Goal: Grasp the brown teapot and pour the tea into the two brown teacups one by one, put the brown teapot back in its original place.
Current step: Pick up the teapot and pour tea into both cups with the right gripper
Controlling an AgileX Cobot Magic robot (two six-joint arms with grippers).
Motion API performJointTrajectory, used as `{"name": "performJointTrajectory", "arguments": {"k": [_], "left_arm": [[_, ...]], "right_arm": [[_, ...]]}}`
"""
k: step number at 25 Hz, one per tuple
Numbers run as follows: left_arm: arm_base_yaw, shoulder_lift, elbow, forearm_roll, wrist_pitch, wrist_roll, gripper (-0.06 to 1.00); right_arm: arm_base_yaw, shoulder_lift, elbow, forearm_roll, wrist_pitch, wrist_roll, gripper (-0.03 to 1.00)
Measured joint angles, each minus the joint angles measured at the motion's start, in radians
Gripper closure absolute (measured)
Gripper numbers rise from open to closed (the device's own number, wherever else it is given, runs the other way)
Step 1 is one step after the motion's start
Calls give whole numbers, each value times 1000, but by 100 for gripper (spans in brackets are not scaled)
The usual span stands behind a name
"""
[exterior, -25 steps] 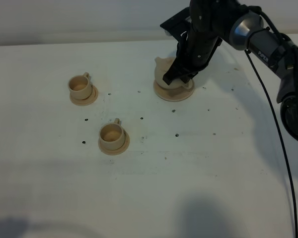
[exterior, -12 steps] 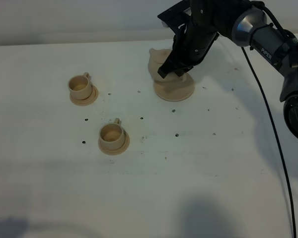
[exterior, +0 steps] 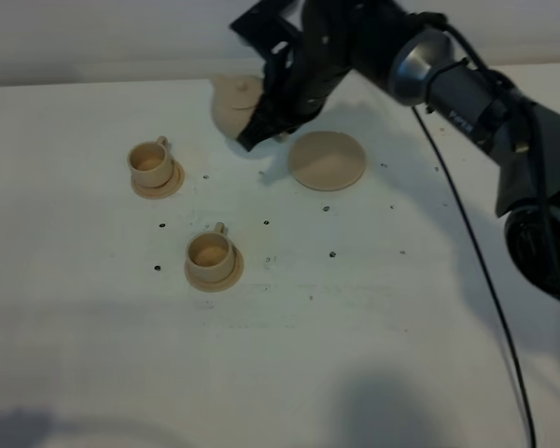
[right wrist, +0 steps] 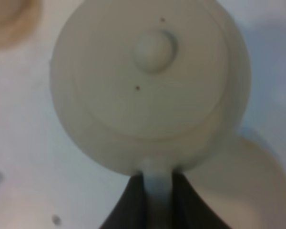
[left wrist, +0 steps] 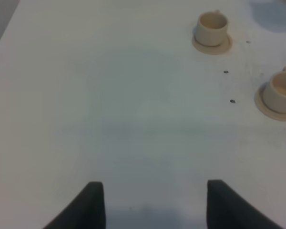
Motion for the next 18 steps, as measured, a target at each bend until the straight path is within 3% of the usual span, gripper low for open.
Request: {"name": "performJointTrajectory", "arguments": {"k": [11,18], "left_arm": [[0,0,0,0,0,0,47],[0,0,0,0,0,0,47]], "right_arm": [[130,58,0,-211,-108,-7,85],[142,95,0,-314,-150,-7,85]]}}
